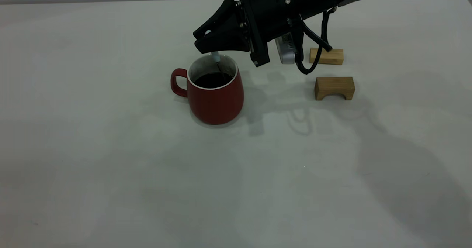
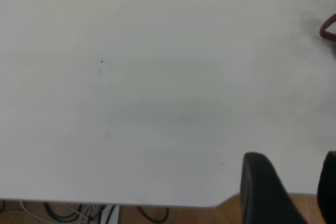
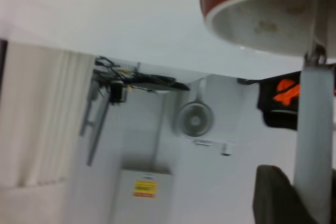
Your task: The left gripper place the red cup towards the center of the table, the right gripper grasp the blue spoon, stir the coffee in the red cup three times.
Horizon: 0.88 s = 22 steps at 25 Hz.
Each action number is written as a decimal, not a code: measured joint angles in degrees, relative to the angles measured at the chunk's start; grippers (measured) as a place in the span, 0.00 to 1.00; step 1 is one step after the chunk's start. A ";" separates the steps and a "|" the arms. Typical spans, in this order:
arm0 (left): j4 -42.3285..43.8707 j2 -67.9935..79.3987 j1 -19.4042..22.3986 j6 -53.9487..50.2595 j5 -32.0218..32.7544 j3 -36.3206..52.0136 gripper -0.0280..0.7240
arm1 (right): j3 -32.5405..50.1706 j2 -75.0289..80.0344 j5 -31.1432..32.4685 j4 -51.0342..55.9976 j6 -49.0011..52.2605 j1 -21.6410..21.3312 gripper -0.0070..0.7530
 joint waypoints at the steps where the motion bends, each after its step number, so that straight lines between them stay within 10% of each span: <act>1: 0.00 0.00 0.00 0.00 0.00 0.00 0.48 | 0.00 0.00 0.26 -0.06 -2.27 0.00 0.31; 8: 0.00 0.00 0.00 0.00 0.00 0.00 0.48 | 0.00 -0.07 1.74 -5.18 -12.18 0.00 0.58; 22: 0.00 0.00 0.00 0.00 0.00 0.00 0.48 | 0.00 -19.78 4.15 -41.96 -13.52 0.00 0.60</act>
